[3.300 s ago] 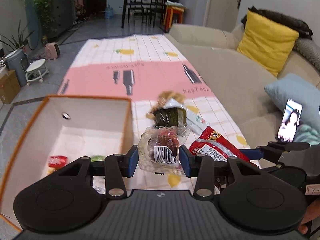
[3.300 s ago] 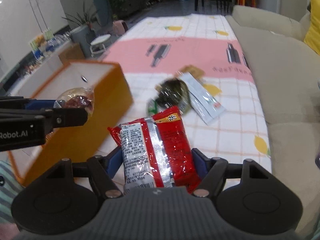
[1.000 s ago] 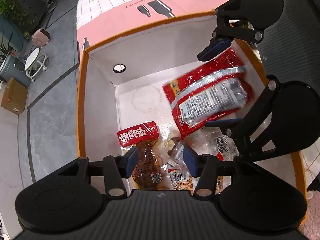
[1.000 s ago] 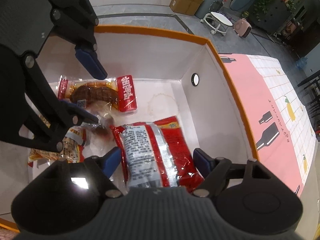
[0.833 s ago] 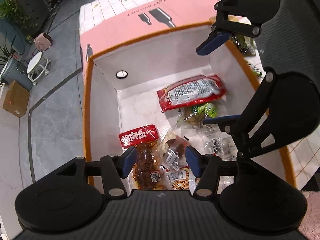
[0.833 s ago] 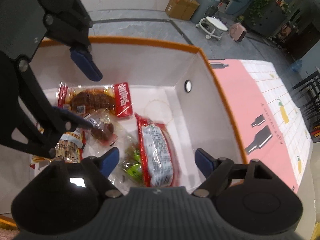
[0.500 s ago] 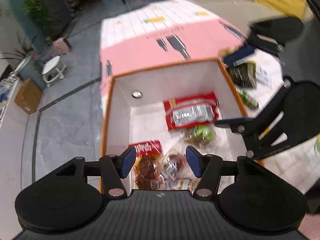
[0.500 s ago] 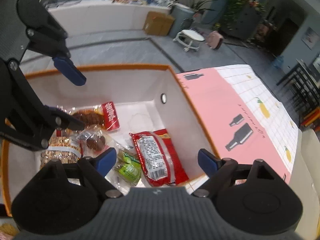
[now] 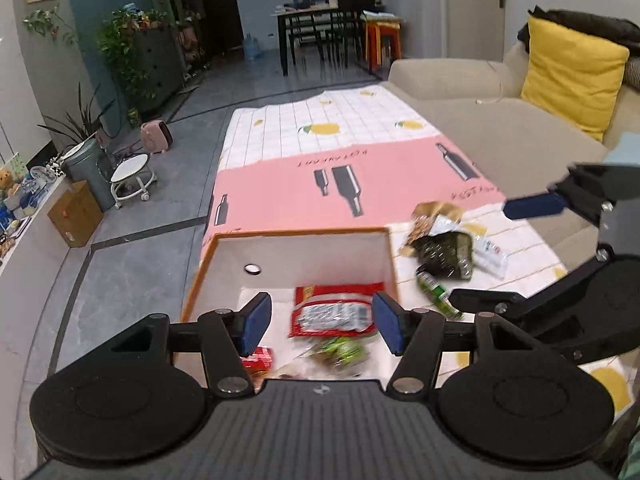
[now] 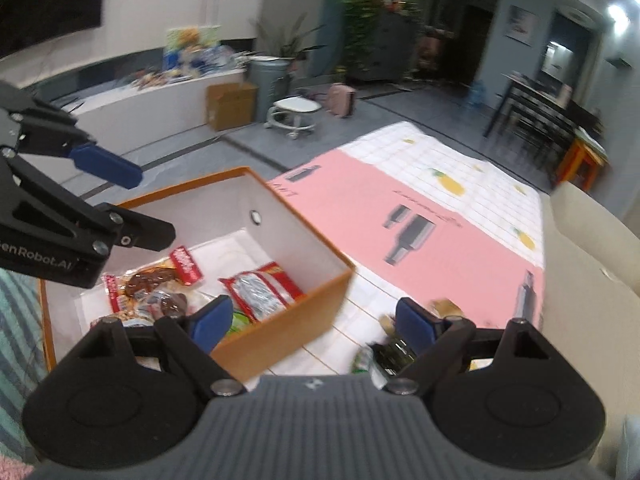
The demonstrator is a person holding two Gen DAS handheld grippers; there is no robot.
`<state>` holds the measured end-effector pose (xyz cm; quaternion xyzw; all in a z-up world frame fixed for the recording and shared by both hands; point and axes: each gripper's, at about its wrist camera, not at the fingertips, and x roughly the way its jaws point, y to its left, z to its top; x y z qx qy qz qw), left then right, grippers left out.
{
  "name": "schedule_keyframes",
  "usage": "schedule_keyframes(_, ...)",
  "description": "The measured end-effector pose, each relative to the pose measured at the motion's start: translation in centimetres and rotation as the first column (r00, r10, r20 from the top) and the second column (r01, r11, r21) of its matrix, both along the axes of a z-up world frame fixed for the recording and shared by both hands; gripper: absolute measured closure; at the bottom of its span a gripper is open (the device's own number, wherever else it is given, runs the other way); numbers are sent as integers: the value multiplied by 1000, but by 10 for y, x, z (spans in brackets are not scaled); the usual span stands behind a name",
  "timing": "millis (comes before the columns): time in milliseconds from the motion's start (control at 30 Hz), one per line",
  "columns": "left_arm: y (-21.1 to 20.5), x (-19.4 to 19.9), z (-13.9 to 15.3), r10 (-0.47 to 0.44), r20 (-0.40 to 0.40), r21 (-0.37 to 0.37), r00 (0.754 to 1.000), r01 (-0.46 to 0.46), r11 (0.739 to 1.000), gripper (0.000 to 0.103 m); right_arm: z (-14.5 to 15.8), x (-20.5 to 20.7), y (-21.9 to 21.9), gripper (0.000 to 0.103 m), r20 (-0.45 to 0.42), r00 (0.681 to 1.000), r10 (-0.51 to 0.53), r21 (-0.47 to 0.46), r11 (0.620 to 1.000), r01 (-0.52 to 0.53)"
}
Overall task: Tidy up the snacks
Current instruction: 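Move both tools back over the remaining snacks on the table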
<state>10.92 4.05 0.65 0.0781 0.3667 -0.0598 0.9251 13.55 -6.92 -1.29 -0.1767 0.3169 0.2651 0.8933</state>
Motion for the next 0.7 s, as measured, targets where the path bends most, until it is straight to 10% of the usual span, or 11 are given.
schedule_keyframes(700, -82, -16, -55, -37, -28, -150, 999, 33, 988, 35, -61, -42, -129, 18, -84, 881, -466, 111, 874, 473)
